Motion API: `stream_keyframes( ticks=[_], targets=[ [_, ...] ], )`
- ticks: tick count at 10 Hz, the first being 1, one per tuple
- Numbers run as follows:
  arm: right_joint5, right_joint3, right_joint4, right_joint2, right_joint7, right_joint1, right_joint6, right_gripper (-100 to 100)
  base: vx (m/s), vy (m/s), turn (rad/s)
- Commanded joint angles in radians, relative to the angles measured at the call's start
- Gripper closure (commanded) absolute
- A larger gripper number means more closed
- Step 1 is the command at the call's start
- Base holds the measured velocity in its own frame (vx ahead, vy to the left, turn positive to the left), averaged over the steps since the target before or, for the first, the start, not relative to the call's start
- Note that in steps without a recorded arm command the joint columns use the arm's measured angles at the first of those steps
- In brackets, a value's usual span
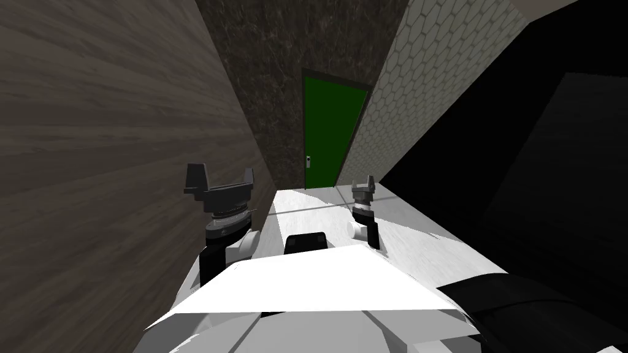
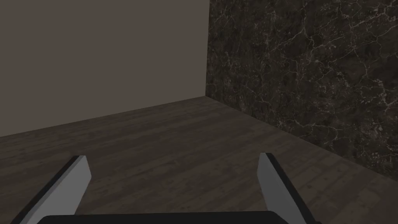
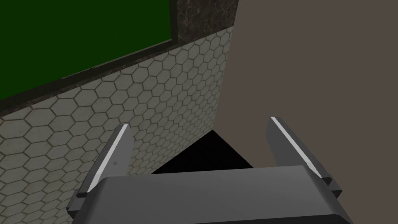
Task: Pull the door open
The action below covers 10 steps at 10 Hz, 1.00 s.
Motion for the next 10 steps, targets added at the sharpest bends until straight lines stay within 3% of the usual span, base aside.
stream_keyframes(
  ticks=[1, 10],
  targets=[
    [-0.013, 0.001, 0.018, -0.011, -0.026, -0.007, 0.003, -100, 0.004, 0.083, 0.029],
    [-0.099, 0.008, 0.144, -0.070, -0.204, -0.058, 0.025, -100, 0.158, 0.017, 0.060]
  ],
)
